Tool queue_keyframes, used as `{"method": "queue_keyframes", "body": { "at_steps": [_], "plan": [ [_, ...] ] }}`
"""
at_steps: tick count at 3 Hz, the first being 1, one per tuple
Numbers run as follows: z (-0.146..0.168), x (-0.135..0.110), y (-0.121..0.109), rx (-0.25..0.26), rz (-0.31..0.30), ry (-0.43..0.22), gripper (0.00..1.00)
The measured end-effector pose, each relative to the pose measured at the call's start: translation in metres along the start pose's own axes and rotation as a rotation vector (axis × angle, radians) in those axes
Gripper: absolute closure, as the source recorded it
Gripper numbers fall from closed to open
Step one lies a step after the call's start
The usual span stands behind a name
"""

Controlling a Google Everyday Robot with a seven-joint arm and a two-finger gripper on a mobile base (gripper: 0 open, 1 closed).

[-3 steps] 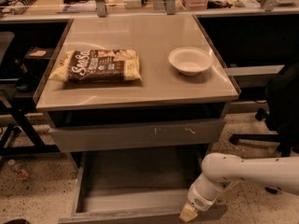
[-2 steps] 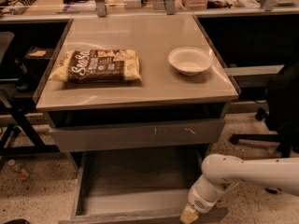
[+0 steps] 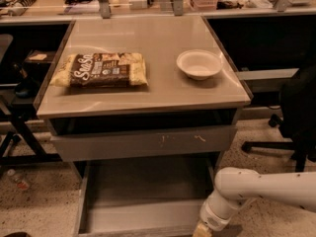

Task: Open middle drawer

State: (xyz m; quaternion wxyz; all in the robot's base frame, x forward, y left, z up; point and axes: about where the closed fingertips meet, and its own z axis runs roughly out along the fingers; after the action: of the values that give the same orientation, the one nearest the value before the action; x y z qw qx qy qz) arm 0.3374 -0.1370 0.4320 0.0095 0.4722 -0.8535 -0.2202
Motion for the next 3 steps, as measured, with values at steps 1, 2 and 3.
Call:
{"method": "queue_keyframes", "body": {
  "at_steps": [1, 2, 3],
  "plan": [
    [-0.0002, 0.0068, 0.0071, -0.001, 0.003, 0.003, 1.0],
    [-0.0003, 0.0069, 0.0073, -0.001, 0.003, 0.003, 1.0],
    [-0.0007, 0.0128, 0.0123, 0.004, 0.013, 0.003, 1.0]
  ]
}}
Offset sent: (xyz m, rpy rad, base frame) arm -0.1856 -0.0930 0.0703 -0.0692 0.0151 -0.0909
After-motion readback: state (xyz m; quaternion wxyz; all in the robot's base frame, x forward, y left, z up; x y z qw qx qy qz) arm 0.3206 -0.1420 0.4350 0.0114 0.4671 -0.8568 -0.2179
